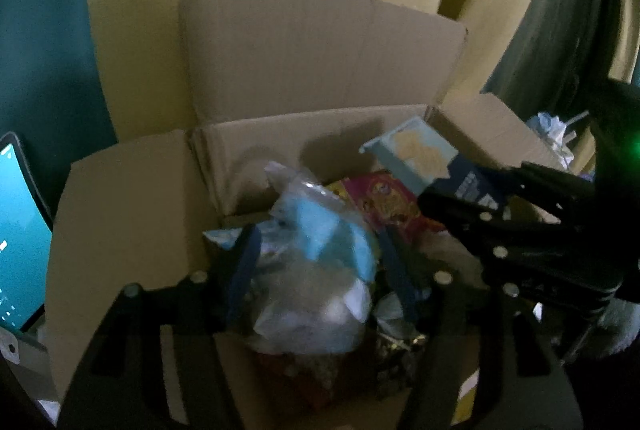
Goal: Organize snacks
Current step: 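Lower both packets into the box and open both tools, then withdraw both tools from the box back to the snack pile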
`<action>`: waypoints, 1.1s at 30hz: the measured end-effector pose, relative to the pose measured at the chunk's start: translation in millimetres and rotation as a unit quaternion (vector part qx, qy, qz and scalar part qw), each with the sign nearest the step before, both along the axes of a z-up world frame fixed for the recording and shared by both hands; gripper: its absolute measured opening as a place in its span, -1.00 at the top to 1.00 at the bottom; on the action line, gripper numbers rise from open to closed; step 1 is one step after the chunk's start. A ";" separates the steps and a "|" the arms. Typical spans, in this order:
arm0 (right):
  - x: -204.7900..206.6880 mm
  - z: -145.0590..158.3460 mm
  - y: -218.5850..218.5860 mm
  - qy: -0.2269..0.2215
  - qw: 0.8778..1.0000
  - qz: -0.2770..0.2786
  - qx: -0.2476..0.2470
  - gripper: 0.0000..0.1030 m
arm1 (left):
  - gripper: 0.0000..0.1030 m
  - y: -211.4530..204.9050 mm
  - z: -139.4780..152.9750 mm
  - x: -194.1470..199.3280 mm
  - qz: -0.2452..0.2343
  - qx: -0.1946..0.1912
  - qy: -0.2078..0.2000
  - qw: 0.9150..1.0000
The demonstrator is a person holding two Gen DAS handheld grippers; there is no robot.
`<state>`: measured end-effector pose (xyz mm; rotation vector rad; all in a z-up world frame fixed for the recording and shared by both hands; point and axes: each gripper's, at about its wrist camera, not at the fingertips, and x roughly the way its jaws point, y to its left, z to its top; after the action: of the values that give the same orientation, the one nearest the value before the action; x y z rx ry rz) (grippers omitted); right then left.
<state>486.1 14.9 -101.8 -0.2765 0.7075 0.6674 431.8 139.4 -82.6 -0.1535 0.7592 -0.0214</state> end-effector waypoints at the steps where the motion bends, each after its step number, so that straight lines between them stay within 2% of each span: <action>1: 1.4 -2.4 0.6 0.008 1.000 0.002 -0.005 -0.03 | -0.40 -3.9 -0.6 2.3 -0.004 0.001 0.001 1.000; 6: 5.2 -4.3 -0.9 0.029 1.000 -0.001 0.002 -0.07 | -0.44 -1.0 0.6 1.2 0.004 -0.006 -0.003 1.000; 8: 4.8 -4.2 -0.3 0.028 1.000 -0.003 0.000 -0.19 | -0.44 -2.5 1.3 0.3 0.004 -0.006 -0.003 1.000; 10: 4.2 -3.2 -1.2 0.027 1.000 -0.006 0.000 -0.20 | -0.45 -3.7 2.3 0.2 0.004 -0.003 -0.004 1.000; 18: -1.7 -0.4 -5.5 0.028 0.999 -0.023 -0.002 -0.25 | -0.45 2.6 26.1 -19.5 0.010 -0.012 -0.031 0.999; 23: -17.6 14.6 -11.8 0.014 1.000 -0.028 0.002 -0.41 | -0.46 3.3 40.2 -38.0 0.015 -0.020 -0.047 0.999; 33: -60.1 53.4 -29.7 -0.019 0.999 -0.034 0.018 -0.42 | -0.47 -7.8 76.6 -85.7 0.011 -0.015 -0.089 0.996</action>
<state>426.1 -14.7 -48.3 -0.2309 0.6650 0.6079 346.1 131.7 -6.0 -0.1860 0.5791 -0.0252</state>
